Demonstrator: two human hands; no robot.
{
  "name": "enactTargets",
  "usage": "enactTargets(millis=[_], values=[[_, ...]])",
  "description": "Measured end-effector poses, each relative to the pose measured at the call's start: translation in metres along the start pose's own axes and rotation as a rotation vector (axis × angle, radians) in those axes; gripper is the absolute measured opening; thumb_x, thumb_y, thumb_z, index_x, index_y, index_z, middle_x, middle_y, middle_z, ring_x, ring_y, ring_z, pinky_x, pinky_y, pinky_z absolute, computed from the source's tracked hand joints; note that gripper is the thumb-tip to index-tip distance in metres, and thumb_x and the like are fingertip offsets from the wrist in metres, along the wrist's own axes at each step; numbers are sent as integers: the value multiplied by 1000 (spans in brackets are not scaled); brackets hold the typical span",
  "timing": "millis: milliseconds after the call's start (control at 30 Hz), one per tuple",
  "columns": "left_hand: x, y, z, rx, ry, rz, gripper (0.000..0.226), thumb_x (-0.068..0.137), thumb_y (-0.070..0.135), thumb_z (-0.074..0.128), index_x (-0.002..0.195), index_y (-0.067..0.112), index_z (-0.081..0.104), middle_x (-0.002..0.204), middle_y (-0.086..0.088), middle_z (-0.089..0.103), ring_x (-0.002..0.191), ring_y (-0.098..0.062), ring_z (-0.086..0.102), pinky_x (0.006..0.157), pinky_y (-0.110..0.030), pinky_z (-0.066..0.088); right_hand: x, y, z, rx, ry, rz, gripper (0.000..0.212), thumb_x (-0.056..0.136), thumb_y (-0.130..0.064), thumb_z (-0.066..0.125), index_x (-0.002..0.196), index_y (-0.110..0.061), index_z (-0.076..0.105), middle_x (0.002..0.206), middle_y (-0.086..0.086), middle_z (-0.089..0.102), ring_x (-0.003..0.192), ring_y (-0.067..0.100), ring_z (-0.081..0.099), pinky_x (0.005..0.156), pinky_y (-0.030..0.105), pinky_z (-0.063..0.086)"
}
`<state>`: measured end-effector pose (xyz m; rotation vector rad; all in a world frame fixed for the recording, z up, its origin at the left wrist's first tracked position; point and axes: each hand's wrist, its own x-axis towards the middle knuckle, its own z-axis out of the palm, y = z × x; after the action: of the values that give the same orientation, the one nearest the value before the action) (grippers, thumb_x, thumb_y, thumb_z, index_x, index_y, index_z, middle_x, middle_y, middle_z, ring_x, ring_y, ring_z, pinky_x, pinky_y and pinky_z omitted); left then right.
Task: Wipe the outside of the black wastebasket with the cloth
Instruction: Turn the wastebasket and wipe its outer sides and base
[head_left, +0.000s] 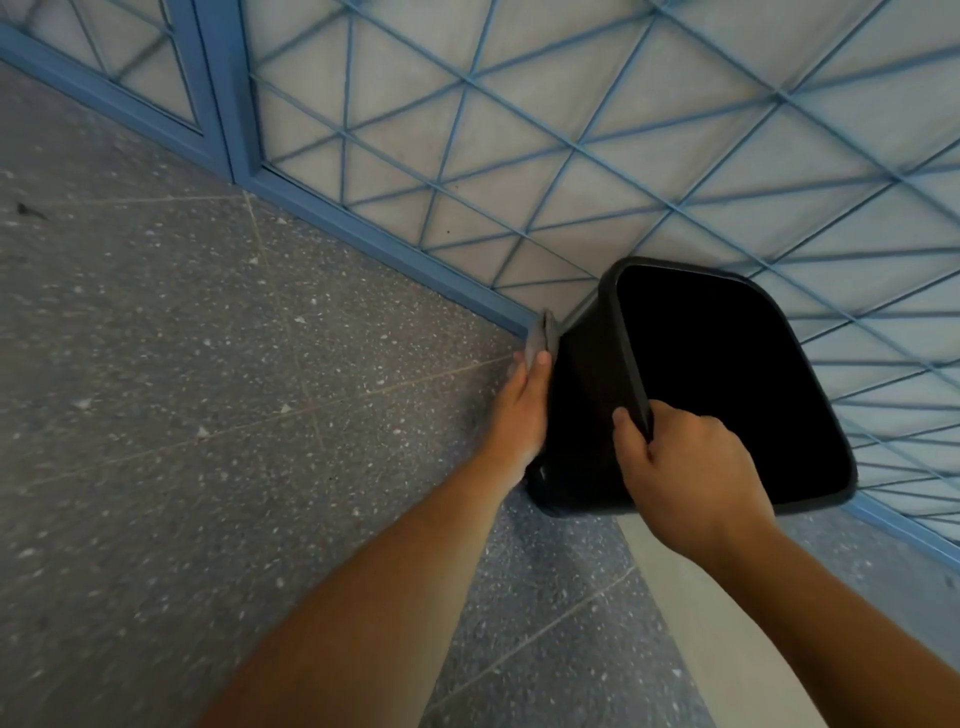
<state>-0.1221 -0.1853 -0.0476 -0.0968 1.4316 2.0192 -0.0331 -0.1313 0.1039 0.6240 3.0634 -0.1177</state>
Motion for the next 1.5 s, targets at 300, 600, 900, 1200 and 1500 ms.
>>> enactTargets(millis=[300, 600, 900, 1200, 1500], values=[[-2, -10, 7, -232, 14, -122, 80, 90, 80, 40, 152, 32, 51, 147, -4, 62, 135, -21, 60, 106, -38, 55, 2, 7, 2, 39, -48, -52, 36, 94, -40, 41, 63, -23, 43, 48, -3, 50, 43, 14, 51, 42, 28, 40], [0, -1, 8, -200, 54, -36, 50, 105, 53, 40, 146, 29, 56, 148, -9, 60, 138, -25, 57, 119, -50, 43, 2, 6, 1, 27, -50, -51, 35, 94, -40, 43, 63, -24, 42, 51, -2, 51, 46, 16, 52, 46, 32, 45], [-5, -8, 9, -215, 53, -106, 50, 110, 48, 35, 152, 26, 49, 151, -10, 56, 142, -27, 52, 121, -50, 39, 1, 7, -1, 37, -80, -54, 33, 94, -40, 42, 67, -21, 45, 55, 2, 55, 50, 20, 56, 51, 37, 51], [-1, -5, 13, -195, 60, -63, 50, 108, 50, 36, 152, 29, 49, 154, -9, 54, 141, -24, 52, 122, -49, 38, 3, 9, 0, 23, -89, -72, 32, 94, -40, 41, 68, -22, 44, 56, 2, 54, 51, 20, 56, 53, 38, 52], [-9, -9, 22, -166, 95, -14, 51, 110, 49, 34, 158, 34, 39, 159, -3, 48, 137, -14, 53, 114, -33, 46, 3, 9, 1, 28, -79, -75, 32, 94, -38, 43, 66, -24, 42, 53, 0, 53, 47, 17, 54, 49, 37, 50]])
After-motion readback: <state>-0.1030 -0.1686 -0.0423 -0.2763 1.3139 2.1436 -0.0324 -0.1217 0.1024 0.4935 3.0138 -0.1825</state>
